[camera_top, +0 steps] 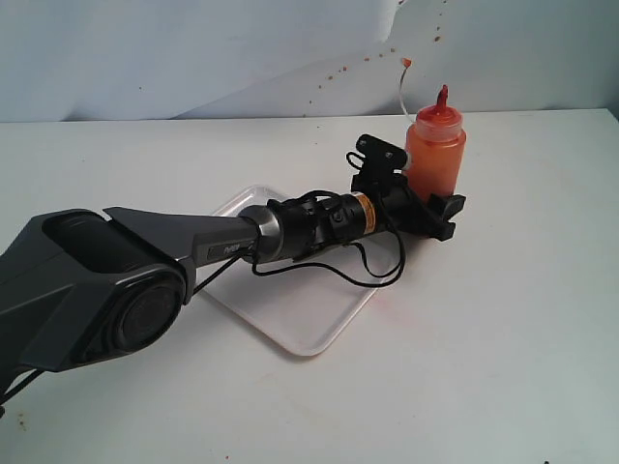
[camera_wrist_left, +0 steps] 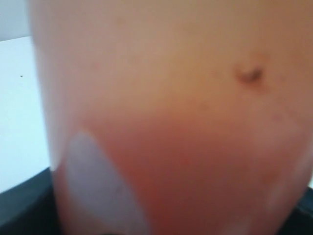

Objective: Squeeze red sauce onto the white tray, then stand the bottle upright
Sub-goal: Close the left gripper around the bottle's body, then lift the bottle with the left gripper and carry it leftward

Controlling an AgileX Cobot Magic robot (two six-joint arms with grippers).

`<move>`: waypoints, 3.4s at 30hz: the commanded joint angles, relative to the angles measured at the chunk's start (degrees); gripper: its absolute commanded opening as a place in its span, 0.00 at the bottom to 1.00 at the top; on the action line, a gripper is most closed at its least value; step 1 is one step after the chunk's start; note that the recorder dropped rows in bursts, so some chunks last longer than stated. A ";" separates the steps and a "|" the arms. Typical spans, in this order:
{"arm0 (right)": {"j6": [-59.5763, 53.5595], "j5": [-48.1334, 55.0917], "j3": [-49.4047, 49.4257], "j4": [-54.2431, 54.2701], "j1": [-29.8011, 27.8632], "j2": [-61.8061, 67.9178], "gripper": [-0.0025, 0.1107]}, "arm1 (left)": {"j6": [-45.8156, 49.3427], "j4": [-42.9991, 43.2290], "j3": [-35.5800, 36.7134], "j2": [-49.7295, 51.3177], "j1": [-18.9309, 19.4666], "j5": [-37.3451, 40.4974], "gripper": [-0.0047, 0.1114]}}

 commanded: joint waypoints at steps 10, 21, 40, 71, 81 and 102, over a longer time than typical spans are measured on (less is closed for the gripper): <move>0.02 -0.06 0.20 -0.54 0.15 -0.14 0.02 | -1.69 9.73 -0.33 -1.37 -0.25 1.06 0.05; 0.02 -0.06 0.20 -0.54 0.15 -0.14 0.02 | -8.52 9.73 -0.22 -2.41 -0.25 1.19 0.04; 0.02 -0.06 0.20 -0.54 0.15 -0.14 0.02 | -26.05 23.92 -0.22 -5.37 -0.15 1.32 0.04; 0.02 -0.06 0.20 -0.54 0.15 -0.14 0.02 | -34.20 36.87 -0.12 -5.38 2.00 -5.30 0.04; 0.02 -0.06 0.20 -0.54 0.15 -0.14 0.02 | -39.85 49.39 -0.02 -7.26 3.08 -7.98 0.04; 0.02 -0.06 0.20 -0.54 0.15 -0.14 0.02 | -31.81 44.49 15.58 -22.57 7.67 -10.43 0.04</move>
